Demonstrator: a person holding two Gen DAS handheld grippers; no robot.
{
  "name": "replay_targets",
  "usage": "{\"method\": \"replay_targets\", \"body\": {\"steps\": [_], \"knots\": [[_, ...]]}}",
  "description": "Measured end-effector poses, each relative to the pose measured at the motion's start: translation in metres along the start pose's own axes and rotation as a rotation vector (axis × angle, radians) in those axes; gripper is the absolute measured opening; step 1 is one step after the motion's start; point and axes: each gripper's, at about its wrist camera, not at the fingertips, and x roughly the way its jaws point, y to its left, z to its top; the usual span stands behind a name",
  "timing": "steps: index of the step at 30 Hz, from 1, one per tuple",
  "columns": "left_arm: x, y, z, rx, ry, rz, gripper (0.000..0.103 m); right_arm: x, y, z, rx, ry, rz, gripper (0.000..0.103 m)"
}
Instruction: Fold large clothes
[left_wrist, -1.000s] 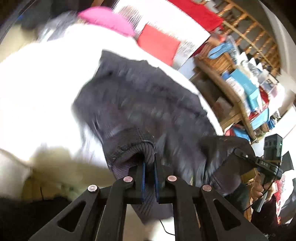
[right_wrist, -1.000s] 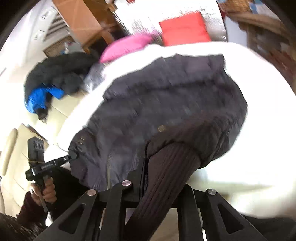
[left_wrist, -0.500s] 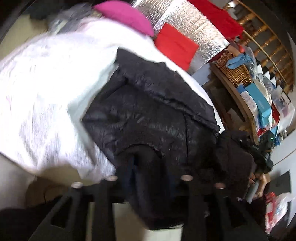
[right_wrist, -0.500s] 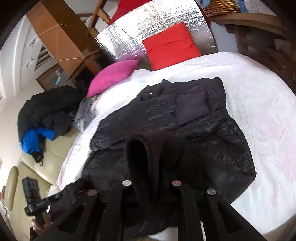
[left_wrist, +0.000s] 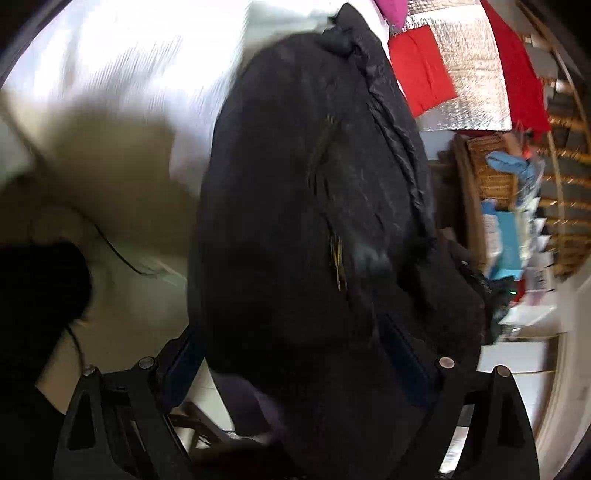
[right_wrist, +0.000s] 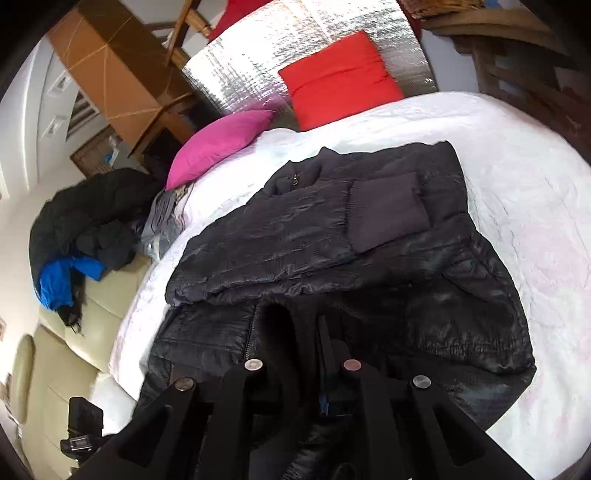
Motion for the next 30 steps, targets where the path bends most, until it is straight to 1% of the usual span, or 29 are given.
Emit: {"method": "replay_targets", "body": {"steps": [2,4,6,8,9,10,11,12,13,14,15,17,19,22,25,27,30], "knots": [[0.003,0.008,-0.012,-0.016,-0.007,0.011,0.094,0.001,-0.002,-0.001,0.007,0.002,0.008,0.013],[0.007,0.017,-0.018,-0.058,-0.004,-0.015,0.094,0.003,-0.006,0.0,0.025,-0.002,0.013,0.013],[0.01,0.017,-0.019,-0.079,-0.007,-0.037,0.094,0.005,-0.008,0.0,0.036,0.003,0.022,0.013],[0.011,0.008,-0.02,-0.036,-0.002,-0.076,0.093,0.005,-0.007,0.0,0.032,0.003,0.023,0.013],[0.011,-0.001,-0.023,0.007,0.001,-0.107,0.093,0.005,-0.007,-0.001,0.029,0.002,0.023,0.013],[0.01,-0.009,-0.025,0.048,-0.006,-0.117,0.093,0.004,-0.007,-0.001,0.028,0.0,0.026,0.013],[0.01,-0.013,-0.027,0.074,-0.013,-0.117,0.087,0.003,-0.007,-0.001,0.027,-0.001,0.029,0.013],[0.011,-0.017,-0.027,0.093,-0.019,-0.117,0.076,0.002,-0.007,-0.001,0.025,-0.006,0.032,0.013],[0.012,-0.02,-0.027,0.109,-0.019,-0.12,0.046,0.0,-0.007,-0.001,0.024,-0.01,0.034,0.013],[0.012,-0.022,-0.025,0.114,-0.018,-0.119,0.032,-0.003,-0.008,-0.002,0.025,-0.016,0.043,0.013],[0.013,-0.028,-0.02,0.122,-0.03,-0.113,0.027,-0.005,-0.009,-0.002,0.025,-0.022,0.056,0.013],[0.006,-0.047,-0.015,0.181,-0.064,-0.1,0.021,-0.011,-0.008,-0.002,0.013,-0.033,0.068,0.013],[-0.007,-0.075,-0.008,0.267,-0.111,-0.091,0.019,-0.018,-0.005,-0.002,-0.006,-0.054,0.067,0.013],[-0.026,-0.126,0.015,0.384,-0.187,-0.099,0.017,-0.034,-0.003,0.005,-0.002,-0.115,0.077,0.012],[-0.029,-0.165,0.048,0.449,-0.228,-0.088,0.016,-0.048,0.0,0.02,0.003,-0.199,0.078,0.013],[-0.027,-0.19,0.076,0.48,-0.242,-0.081,0.014,-0.055,-0.001,0.038,0.005,-0.26,0.06,0.012],[-0.016,-0.22,0.128,0.502,-0.25,-0.066,0.013,-0.062,-0.01,0.072,0.047,-0.354,0.048,0.009]]}}
